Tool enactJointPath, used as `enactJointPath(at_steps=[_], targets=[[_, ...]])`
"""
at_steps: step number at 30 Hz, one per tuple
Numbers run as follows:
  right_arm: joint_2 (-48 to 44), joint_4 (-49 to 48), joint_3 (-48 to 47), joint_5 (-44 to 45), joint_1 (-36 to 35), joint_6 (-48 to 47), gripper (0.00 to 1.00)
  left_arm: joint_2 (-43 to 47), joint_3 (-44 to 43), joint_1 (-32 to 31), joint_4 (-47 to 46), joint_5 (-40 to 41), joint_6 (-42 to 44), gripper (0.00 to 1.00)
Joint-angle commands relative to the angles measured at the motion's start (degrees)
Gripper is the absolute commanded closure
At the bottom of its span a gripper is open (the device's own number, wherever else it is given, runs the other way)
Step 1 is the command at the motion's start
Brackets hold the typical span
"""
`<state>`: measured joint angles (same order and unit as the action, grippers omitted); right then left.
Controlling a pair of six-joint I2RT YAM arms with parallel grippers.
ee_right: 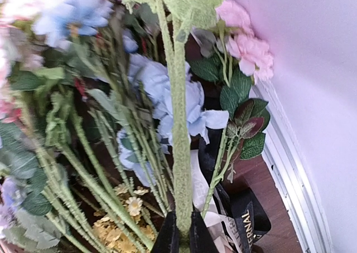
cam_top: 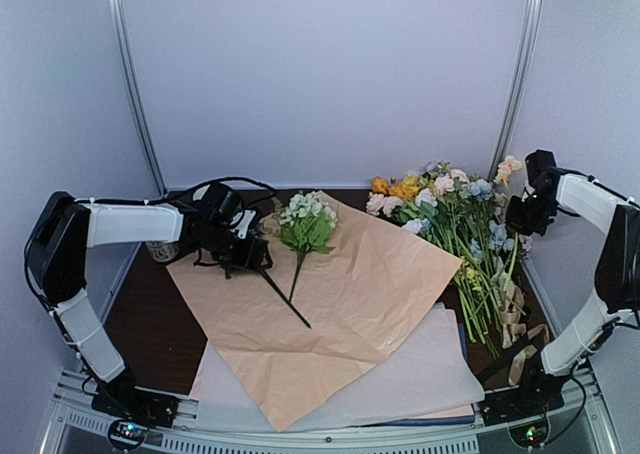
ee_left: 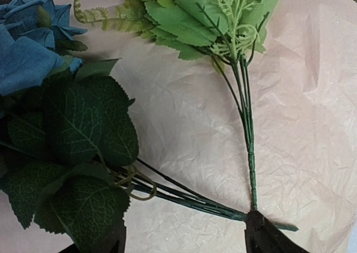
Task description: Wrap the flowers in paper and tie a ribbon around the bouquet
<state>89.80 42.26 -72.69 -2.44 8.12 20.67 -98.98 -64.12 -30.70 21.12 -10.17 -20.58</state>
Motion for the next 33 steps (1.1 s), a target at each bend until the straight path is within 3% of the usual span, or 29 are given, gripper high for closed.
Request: enactJointPath(at_steps=[1, 5, 9, 14, 20, 25, 29, 31, 33], targets=[[-11.9, -8.9, 3.6, 2.6, -3.3, -4.1, 1.0, 2.9, 0.5, -0.1, -0.6, 0.8, 0.7, 0.23], [-22.2, -18.5, 6.9, 4.4, -12.8, -6.8, 1.0, 3.9, 0.2, 0.0, -0.6, 0.8, 0.8, 0.23], [-22.4, -25.6, 7.8, 3.1, -26.1, -4.4, 1.0, 4.7, 0.7, 0.4, -1.2, 0.2, 0.4, 0.23], [-10.3, -33.5, 2.5, 0.9, -42.7, -0.1, 1.0, 6.6, 1.7, 1.0, -1.2, 0.5, -0.1, 0.23], [10.4, -34.6, -11.1, -0.4, -54.7, 5.7, 1.0, 9.8, 4.4, 1.9, -1.5, 0.9, -0.7, 0.23], [25.6, -33.7, -18.4, -2.9, -59.1, 13.1, 1.0, 9.3, 6.5, 3.4, -1.8, 0.5, -1.3, 0.23], [32.0, -32.0, -21.1, -3.5, -59.8, 17.9, 1.0, 9.2, 7.6, 3.8, -2.5, 1.1, -1.4, 0.23], [33.4, -30.8, -21.5, -3.9, -59.8, 19.3, 0.93, 9.3, 7.6, 4.1, -2.3, 1.6, -1.4, 0.24], [33.7, -29.5, -21.7, -4.5, -59.9, 19.0, 0.8, 9.7, 7.5, 4.5, -2.1, 2.0, -1.3, 0.23]])
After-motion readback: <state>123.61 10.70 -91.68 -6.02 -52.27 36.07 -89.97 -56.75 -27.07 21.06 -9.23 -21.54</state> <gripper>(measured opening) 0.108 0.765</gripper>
